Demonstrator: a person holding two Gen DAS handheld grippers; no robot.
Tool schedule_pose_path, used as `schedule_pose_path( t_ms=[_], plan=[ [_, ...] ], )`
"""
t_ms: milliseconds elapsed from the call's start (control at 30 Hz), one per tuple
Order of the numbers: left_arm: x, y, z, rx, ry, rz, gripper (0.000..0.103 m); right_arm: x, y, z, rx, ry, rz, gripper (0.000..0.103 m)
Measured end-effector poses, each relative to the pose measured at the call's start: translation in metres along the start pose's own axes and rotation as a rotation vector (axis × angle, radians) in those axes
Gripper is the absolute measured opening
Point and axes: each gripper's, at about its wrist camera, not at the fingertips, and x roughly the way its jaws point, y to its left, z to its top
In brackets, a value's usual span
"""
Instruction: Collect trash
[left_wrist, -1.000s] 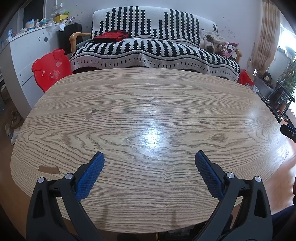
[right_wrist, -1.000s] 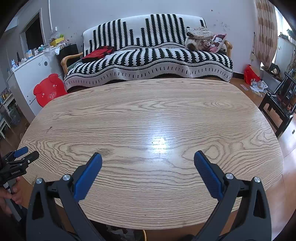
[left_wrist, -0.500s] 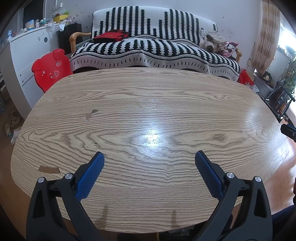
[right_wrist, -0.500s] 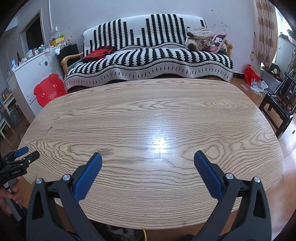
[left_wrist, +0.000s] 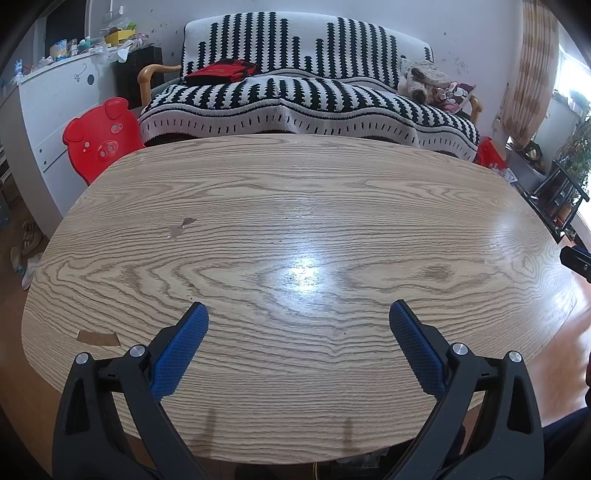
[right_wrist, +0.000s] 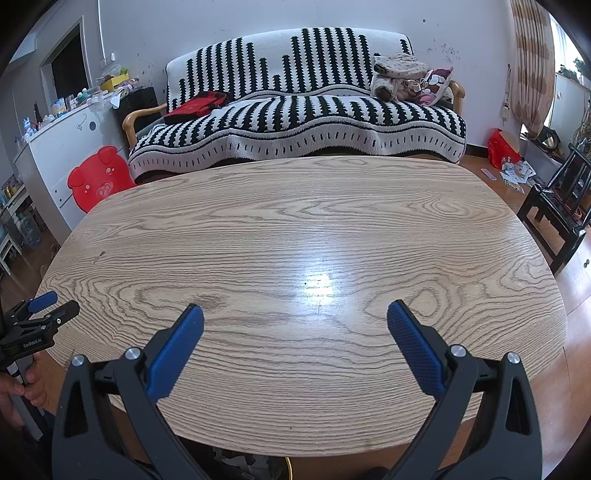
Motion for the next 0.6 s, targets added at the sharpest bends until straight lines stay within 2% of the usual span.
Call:
schedule_pose_path(
  t_ms=[600],
  plan=[
    [-0.0010,-0.0008,-0.0001,0.001,-0.006,0.002,0.095,-0.0003,-0.0003,0.0004,-0.001,0.000,0.001,0.096]
  ],
)
